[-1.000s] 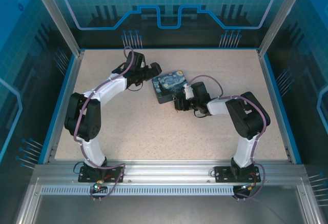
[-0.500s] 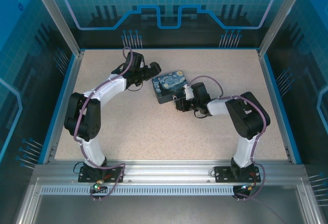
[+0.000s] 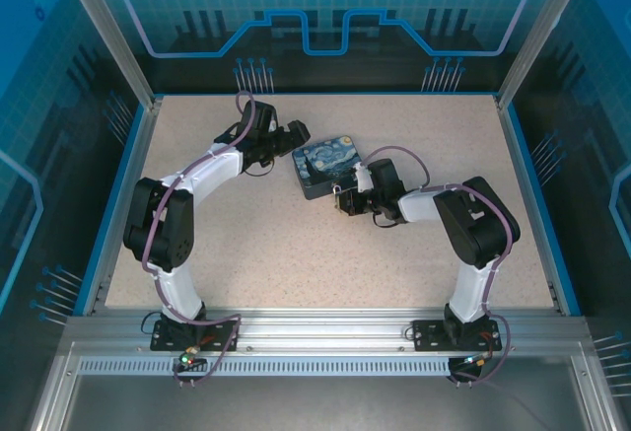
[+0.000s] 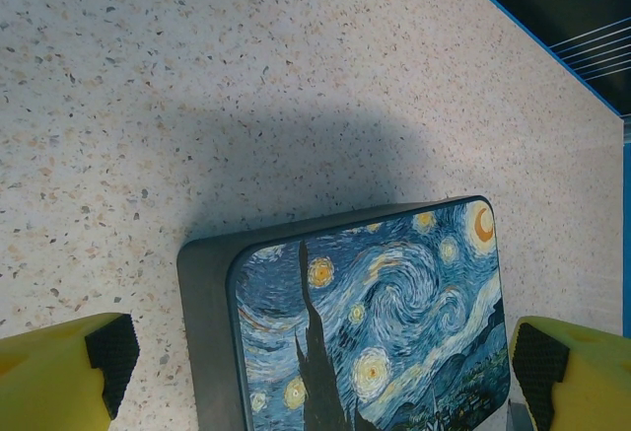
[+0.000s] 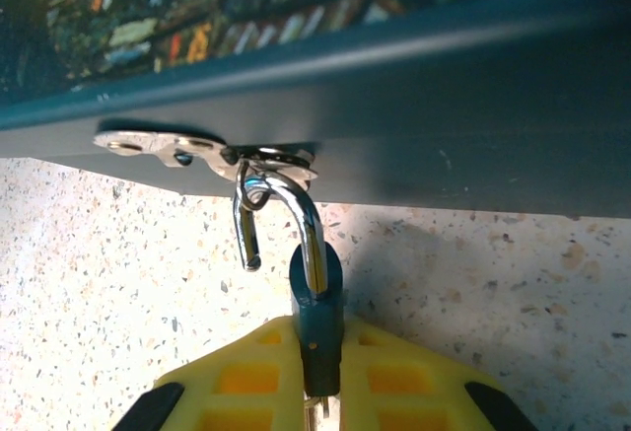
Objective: Unlock the padlock with the key
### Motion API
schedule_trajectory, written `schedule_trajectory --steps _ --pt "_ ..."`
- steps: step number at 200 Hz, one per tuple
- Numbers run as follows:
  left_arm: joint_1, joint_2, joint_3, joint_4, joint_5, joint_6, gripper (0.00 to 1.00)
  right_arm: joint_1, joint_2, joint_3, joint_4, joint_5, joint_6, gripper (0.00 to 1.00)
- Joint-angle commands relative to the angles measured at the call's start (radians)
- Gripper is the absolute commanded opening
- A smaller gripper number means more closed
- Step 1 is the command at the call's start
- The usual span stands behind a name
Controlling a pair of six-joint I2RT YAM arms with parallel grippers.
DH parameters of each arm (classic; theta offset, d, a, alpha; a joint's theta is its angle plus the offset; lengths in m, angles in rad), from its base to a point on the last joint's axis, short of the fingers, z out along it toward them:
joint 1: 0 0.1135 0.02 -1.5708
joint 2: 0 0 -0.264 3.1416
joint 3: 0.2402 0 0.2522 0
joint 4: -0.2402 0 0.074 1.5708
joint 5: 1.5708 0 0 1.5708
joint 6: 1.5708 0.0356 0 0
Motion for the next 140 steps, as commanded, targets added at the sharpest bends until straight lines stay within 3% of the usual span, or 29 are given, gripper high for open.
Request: schedule_trajectory --steps 1,56,140 --pt "0.011 -0.002 -0.014 -0.003 0.004 -0.007 0.99 -0.003 -0.034 0.001 -0.009 -0.027 0.038 0.10" --pt "0.008 -0.009 -0.003 -0.062 -0.050 0.026 0.99 0.003 -0.046 0.006 -0.029 -0.033 0.133 0.06" --pt "-0.077 0.033 0.133 -0.287 -0.194 0.257 0.99 0.013 -0.038 0.005 -0.031 -0.011 0.255 0.05"
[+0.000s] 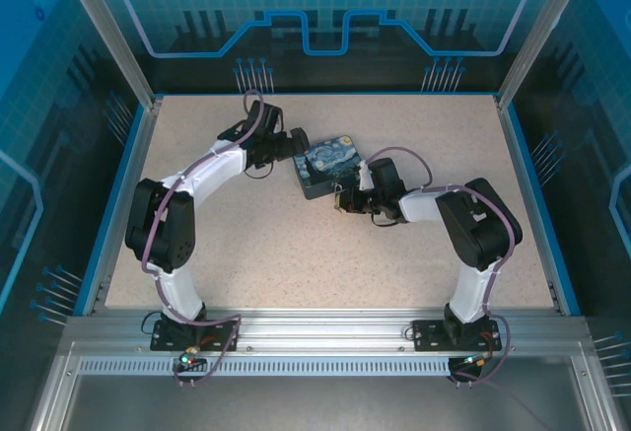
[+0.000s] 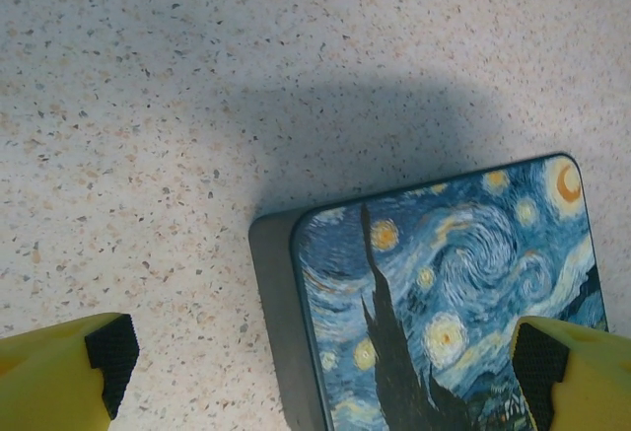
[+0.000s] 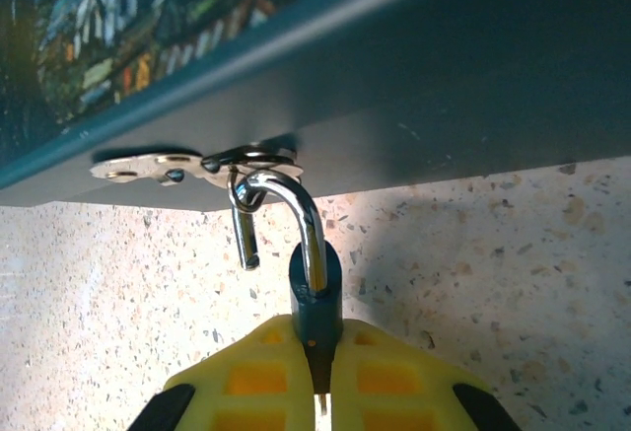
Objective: Unlock the padlock with the key
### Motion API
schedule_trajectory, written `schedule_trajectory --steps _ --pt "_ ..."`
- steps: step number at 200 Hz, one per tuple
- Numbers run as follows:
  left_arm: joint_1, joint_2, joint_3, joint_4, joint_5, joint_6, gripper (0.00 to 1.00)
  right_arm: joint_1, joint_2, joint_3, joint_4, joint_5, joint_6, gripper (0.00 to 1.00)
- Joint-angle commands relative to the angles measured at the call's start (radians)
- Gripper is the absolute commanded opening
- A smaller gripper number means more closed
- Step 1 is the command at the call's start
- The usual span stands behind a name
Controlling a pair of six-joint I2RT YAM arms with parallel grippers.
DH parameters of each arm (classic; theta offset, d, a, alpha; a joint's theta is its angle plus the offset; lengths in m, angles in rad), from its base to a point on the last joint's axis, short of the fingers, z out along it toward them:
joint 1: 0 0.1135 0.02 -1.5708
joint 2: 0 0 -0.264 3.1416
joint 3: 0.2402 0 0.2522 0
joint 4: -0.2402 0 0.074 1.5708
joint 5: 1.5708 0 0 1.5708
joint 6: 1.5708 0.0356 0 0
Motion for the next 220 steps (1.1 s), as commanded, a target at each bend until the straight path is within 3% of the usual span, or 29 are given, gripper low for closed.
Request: schedule_trajectory --steps 1,67,158,220 --pt "-0.034 0.032 0.065 -0.101 -0.066 0.113 0.99 0.013 -0.022 0.005 -0.014 0.001 0.059 0.05" --pt "-0.079 0.098 0.147 -0.236 -0.161 0.250 0.99 0.033 -0.015 0.000 -0.010 0.023 0.169 0.05" --pt "-0.087 0.120 0.118 -0.287 -0.194 0.299 0.99 0.038 -0.010 -0.046 0.067 0.053 0.356 0.01" --pt "-0.095 0.154 0.134 -0.305 -0.207 0.318 0.99 0.040 -0.019 -0.055 0.090 0.054 0.399 0.00"
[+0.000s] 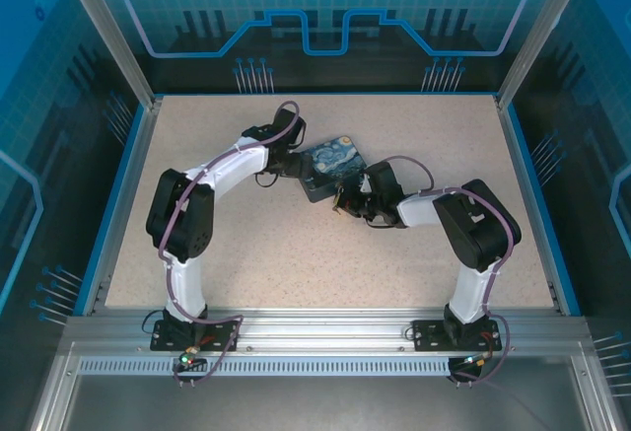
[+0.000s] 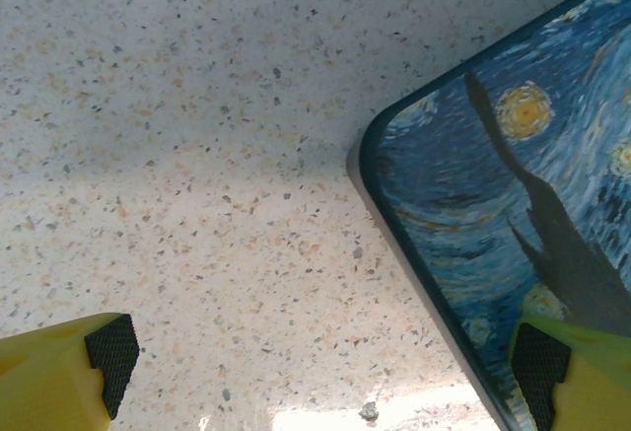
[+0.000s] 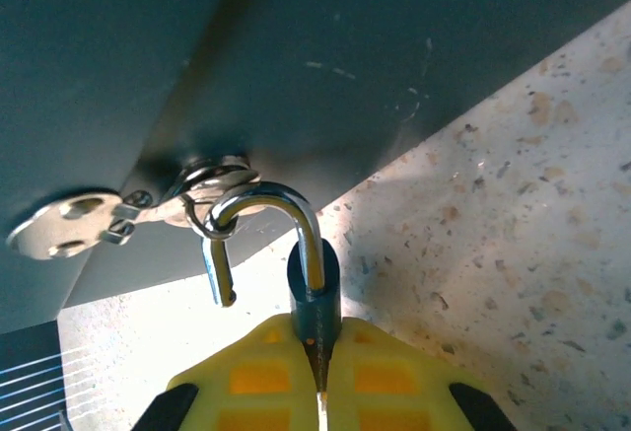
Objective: Unlock the padlock with the key
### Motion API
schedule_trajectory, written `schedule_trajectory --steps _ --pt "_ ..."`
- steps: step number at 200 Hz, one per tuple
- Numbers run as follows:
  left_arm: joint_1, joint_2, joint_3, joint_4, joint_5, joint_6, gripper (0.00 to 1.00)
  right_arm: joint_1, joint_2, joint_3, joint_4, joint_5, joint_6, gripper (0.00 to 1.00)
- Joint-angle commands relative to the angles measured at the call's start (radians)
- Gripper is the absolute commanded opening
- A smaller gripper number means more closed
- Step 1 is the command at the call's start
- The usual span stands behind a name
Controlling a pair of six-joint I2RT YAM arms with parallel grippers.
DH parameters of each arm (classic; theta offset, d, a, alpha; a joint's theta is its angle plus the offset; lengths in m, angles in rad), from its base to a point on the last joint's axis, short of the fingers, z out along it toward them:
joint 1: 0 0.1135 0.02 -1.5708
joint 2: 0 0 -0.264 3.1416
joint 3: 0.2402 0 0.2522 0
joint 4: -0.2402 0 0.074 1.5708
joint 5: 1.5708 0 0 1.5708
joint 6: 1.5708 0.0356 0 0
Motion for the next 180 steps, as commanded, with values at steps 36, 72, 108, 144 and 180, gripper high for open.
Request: schedule_trajectory --steps 36,72,108,144,180 --pt "-0.016 0.060 0.058 -0.076 -0.041 0.044 0.99 0.010 -0.029 0.008 -0.048 0.011 -0.006 0.00" --pt "-0.016 0.068 0.061 -0.085 -0.044 0.044 0.99 0.010 -0.056 0.061 -0.251 0.059 -0.111 0.00" --pt "-0.016 0.079 0.068 -0.097 -0.043 0.044 0.99 0.007 -0.062 0.107 -0.385 0.116 -0.183 0.00" --pt "-0.016 0.089 0.077 -0.106 -0.043 0.044 0.99 0.006 -0.070 0.107 -0.388 0.145 -0.174 0.00" --pt "-0.016 0.098 0.081 -0.116 -0.033 0.042 0.99 0.007 -0.070 0.090 -0.297 0.126 -0.082 0.00"
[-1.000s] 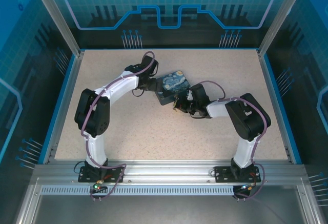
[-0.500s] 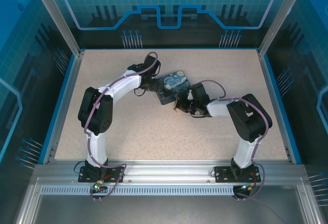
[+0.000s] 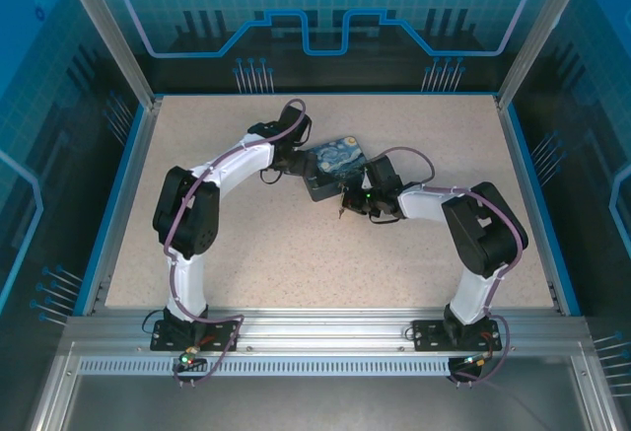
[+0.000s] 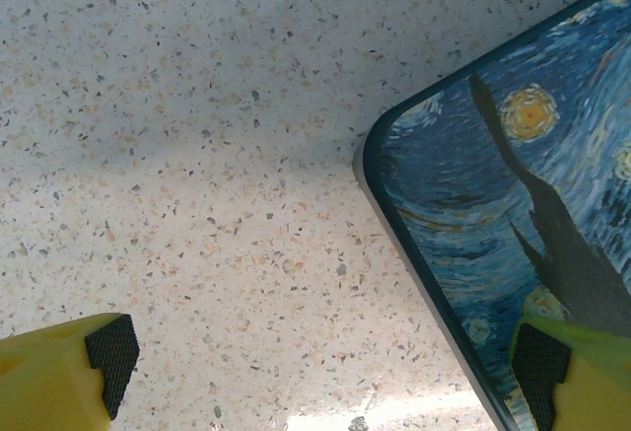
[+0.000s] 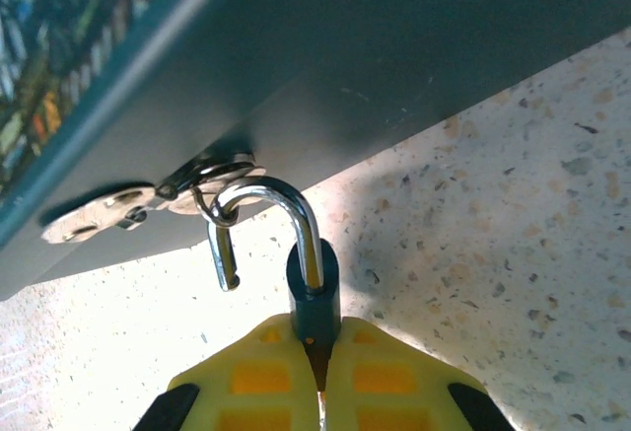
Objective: Unlock the padlock with the key
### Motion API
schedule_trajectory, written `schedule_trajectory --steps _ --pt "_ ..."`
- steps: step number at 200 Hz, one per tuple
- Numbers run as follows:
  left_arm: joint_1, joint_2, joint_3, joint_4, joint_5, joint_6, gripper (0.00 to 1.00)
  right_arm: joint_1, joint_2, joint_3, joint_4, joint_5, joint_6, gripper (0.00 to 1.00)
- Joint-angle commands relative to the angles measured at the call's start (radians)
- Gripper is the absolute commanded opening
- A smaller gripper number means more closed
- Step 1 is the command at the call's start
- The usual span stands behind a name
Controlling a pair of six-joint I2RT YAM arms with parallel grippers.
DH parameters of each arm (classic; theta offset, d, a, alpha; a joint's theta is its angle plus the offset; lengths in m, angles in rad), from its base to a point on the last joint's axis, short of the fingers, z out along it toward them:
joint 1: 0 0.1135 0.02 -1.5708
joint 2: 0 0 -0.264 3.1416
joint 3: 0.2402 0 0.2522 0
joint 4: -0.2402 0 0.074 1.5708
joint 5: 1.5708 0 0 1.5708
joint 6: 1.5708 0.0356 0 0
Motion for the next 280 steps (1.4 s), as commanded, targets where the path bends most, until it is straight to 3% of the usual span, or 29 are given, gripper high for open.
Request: schedule_trajectory --steps 1,92,178,238,280 --pt "-0.003 0.051 0.006 -0.076 -0.014 0.019 0.99 0.007 -0.018 -0.010 0.007 0.025 0.066 0.00" --pt "-0.007 0.025 -0.080 -0.038 0.025 0.005 0.99 0.015 0.025 -0.130 0.424 -0.017 0.389 0.00" --pt "-0.029 0.041 -0.093 -0.033 0.040 0.020 0.99 0.002 0.102 -0.096 0.577 -0.062 0.396 0.00" --pt "-0.027 0.051 -0.093 -0.041 0.036 0.020 0.98 -0.091 0.087 -0.137 0.597 -0.080 0.367 0.00" --pt "-0.027 0.055 -0.090 -0.045 0.040 0.018 0.98 -0.152 0.101 -0.076 0.596 -0.165 0.317 0.00"
